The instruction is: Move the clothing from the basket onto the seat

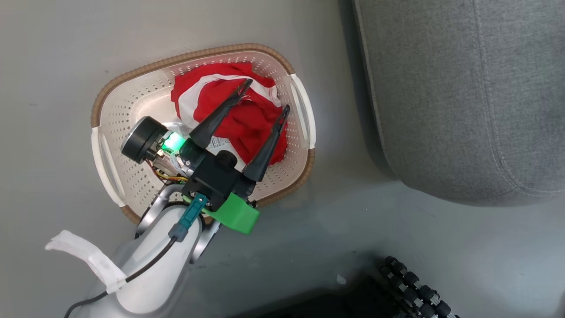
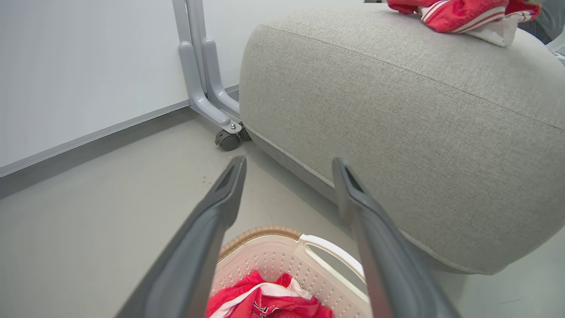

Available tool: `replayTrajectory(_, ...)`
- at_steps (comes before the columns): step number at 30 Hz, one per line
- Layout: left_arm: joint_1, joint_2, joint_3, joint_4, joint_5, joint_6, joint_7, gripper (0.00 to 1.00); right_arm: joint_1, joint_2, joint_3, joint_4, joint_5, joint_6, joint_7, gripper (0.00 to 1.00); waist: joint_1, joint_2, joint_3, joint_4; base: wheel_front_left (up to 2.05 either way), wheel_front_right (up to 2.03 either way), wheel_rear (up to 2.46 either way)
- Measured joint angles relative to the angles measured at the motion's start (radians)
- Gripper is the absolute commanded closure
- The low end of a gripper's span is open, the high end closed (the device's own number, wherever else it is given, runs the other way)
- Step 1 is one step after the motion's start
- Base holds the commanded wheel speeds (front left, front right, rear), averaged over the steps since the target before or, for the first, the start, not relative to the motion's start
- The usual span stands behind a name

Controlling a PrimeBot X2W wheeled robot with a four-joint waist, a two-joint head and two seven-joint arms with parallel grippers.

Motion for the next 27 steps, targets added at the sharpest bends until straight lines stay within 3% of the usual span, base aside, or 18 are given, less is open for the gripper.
replayTrajectory(9, 0.003, -0.014, -0.002, 0.036, 0.009, 0.03, -0.005, 0.0, 0.129, 0.079, -0.047, -0.15, -0.175, 0.0, 0.0, 0.0, -0.0001, 0.0, -0.049, 0.004, 0.0, 0.0, 0.0)
replayTrajectory(16, 0.065, -0.064, 0.024, 0.048, -0.042, 0.046, -0.006, 0.0, 0.314, 0.154, 0.089, -0.307, -0.214, 0.0, 0.0, 0.0, -0.0002, 0.0, -0.144, 0.012, 0.0, 0.0, 0.0)
replayTrajectory(27, 0.192, -0.126, 0.181, 0.086, -0.094, 0.1, -0.008, 0.0, 0.493, 0.206, 0.311, -0.359, -0.219, 0.0, 0.0, 0.0, -0.0003, 0.0, -0.339, 0.07, 0.0, 0.0, 0.0)
